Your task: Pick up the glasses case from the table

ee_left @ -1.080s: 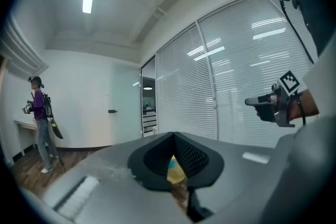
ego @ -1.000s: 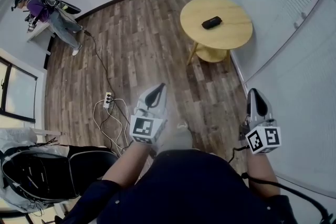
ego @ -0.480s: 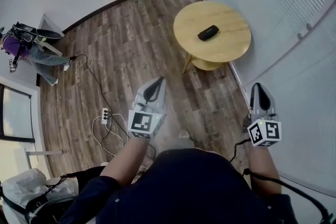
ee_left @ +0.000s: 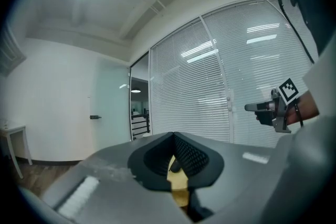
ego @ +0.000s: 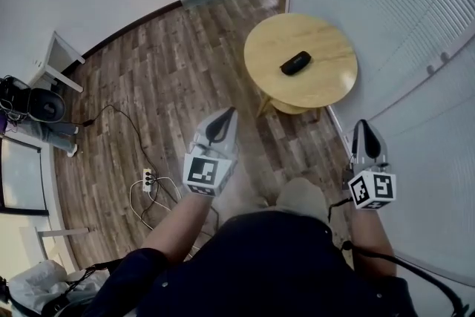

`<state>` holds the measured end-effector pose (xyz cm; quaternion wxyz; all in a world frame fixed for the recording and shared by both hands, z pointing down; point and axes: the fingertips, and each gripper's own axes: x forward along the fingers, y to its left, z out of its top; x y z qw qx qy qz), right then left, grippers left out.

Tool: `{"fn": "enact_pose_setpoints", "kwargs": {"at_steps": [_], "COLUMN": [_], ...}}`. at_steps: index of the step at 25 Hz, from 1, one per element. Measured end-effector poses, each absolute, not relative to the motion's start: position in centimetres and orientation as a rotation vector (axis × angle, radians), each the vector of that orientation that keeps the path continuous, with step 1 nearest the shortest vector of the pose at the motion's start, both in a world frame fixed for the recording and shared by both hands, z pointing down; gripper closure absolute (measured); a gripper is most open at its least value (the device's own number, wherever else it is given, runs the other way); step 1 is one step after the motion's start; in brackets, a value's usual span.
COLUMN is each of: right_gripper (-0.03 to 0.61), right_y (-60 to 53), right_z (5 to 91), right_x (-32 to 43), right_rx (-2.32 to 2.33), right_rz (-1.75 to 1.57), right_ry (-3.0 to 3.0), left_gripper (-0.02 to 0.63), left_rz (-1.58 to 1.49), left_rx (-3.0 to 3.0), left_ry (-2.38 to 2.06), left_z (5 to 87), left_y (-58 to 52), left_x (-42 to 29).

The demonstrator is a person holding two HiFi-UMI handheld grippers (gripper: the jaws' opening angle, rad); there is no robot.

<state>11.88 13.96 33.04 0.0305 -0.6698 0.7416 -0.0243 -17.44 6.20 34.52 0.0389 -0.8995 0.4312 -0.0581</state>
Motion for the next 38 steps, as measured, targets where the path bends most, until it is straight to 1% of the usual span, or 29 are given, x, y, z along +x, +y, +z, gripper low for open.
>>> {"fn": "enact_pose_setpoints", "kwargs": {"at_steps": [6,15,26,30,38], "right_gripper": [0.571,0.571,0.571,0.571,0.571], "right_y": [8.3,-4.2,-21.3,-25.4,-30.1], "right_z": [33.5,36.0,36.4,36.7,39.8], "right_x": [12.2,14.8,20.4,21.6,21.8], "right_rx": [-2.043,-1.964,-1.835,-1.789,-1.807], "right_rz": [-0.078,-0.149,-0.240,-0.260,-0.387], "right_ry": [2.312,2.385,2.541,2.574,2.580], "left_gripper": [0.607,0.607,0.607,0.607,0.607], "left_rz": [-0.190,-0.241,-0.258,-0.280,-0.371], "left_rx": [-2.760,-2.727,-2.687,-2.680,-2.728], "left_ry": [1.346,1.436,1.546,1.578,1.584], "left_z": [35.2,36.0,34.2,34.4,36.7], "left_y": [1.1,-9.1,-24.8,-28.6,-33.6], "left_x": [-16.9,-14.3,-6.8,-5.0,-4.1]}}
